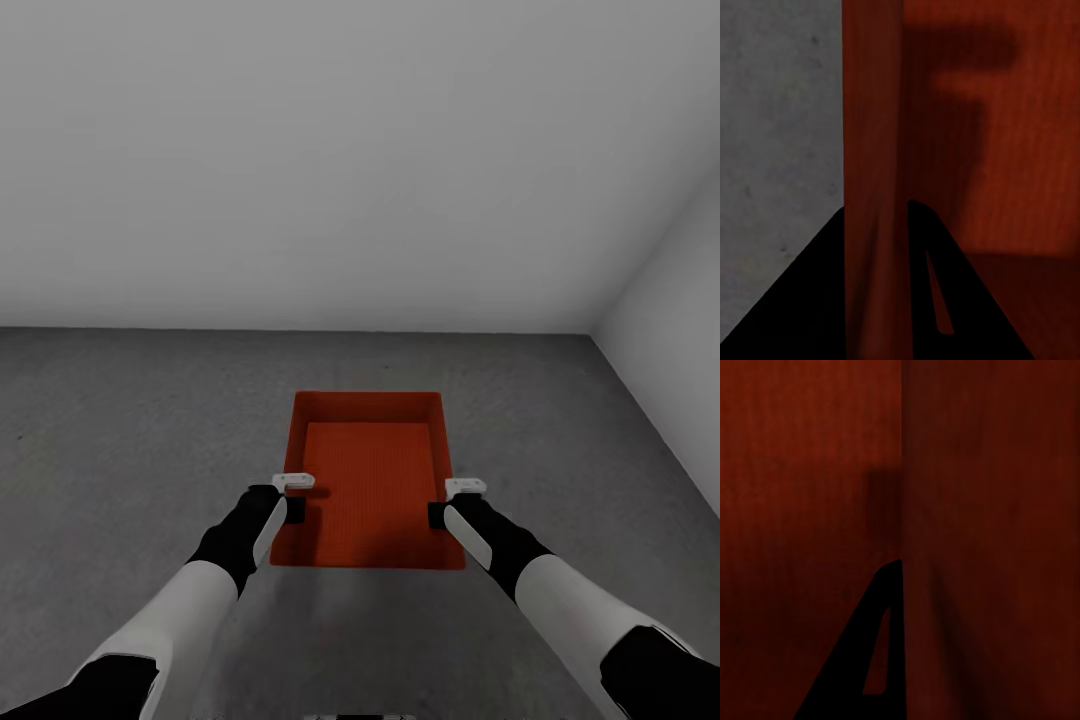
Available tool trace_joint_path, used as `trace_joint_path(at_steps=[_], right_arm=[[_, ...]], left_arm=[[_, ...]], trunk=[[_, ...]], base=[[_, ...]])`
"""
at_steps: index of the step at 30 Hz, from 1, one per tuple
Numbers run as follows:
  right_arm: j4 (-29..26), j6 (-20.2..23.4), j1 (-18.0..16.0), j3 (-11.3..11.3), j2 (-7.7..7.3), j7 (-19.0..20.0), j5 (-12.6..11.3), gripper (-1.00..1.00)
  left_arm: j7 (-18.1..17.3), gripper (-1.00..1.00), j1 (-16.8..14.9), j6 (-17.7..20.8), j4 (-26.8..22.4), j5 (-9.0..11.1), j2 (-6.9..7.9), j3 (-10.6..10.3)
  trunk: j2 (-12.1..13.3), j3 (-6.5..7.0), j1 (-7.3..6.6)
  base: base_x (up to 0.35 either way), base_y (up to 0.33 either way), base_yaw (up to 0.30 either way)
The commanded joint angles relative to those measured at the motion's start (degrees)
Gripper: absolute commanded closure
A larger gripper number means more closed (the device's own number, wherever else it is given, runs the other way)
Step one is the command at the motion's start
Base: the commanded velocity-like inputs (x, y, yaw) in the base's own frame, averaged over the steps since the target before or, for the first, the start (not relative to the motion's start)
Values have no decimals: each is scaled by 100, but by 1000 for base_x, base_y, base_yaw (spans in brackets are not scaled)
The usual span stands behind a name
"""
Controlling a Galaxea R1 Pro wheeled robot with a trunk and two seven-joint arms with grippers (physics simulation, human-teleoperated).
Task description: Move the two storage containers from the living room to the garage. In the garage, place one container on the floor and stack the other container on top of it (either order is fine).
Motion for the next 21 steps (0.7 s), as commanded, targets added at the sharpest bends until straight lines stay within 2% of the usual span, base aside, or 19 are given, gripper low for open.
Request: trace_joint_path(at_steps=[1, 21], right_arm=[[-16, -126, -9, -282, -328, -131, 263, 100], [-16, -126, -9, -282, -328, -131, 263, 100]], left_arm=[[57, 100, 0, 33, 1, 33, 5, -14], [64, 100, 0, 32, 1, 33, 5, -14]], trunk=[[-44, -32, 22], [-846, -576, 461]], base=[[0, 0, 0], [0, 0, 0]])
